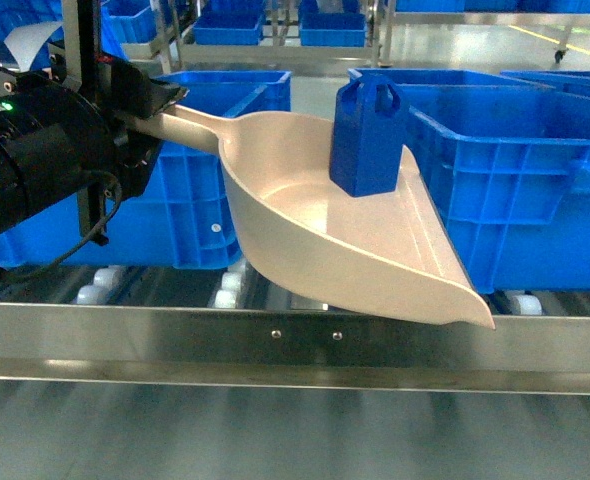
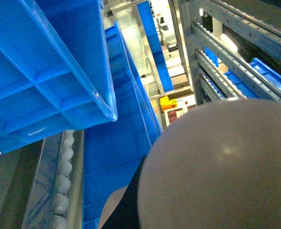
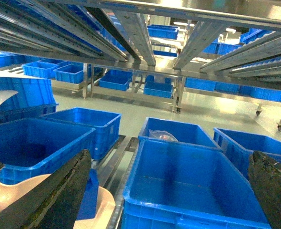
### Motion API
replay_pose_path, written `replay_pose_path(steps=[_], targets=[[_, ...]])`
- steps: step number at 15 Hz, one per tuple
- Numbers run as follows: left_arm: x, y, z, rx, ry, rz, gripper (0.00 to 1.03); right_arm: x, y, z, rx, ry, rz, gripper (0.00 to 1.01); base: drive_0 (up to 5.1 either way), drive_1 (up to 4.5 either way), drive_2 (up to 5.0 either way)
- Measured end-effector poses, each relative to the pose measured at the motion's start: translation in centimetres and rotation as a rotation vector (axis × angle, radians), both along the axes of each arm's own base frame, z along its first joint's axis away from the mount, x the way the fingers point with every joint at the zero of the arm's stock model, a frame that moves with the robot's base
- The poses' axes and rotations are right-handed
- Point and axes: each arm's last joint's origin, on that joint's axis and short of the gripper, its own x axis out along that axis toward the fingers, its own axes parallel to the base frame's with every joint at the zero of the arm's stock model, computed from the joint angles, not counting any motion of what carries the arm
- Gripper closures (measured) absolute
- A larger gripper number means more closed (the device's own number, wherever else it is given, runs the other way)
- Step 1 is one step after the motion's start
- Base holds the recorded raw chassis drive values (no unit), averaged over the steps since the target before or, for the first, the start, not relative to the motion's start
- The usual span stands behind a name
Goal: Place part in tray to right shelf
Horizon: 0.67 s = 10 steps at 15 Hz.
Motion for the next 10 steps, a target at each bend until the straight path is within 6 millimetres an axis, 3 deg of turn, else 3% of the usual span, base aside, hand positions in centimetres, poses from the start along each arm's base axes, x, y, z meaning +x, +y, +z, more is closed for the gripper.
replay_pose_path(steps=[10], targets=[[0.0, 0.0, 0.0, 0.0, 0.0, 0.0, 0.89, 0.0, 0.0, 0.0, 0.0, 0.0, 0.0, 0.03, 0.0, 0.0, 0.0]])
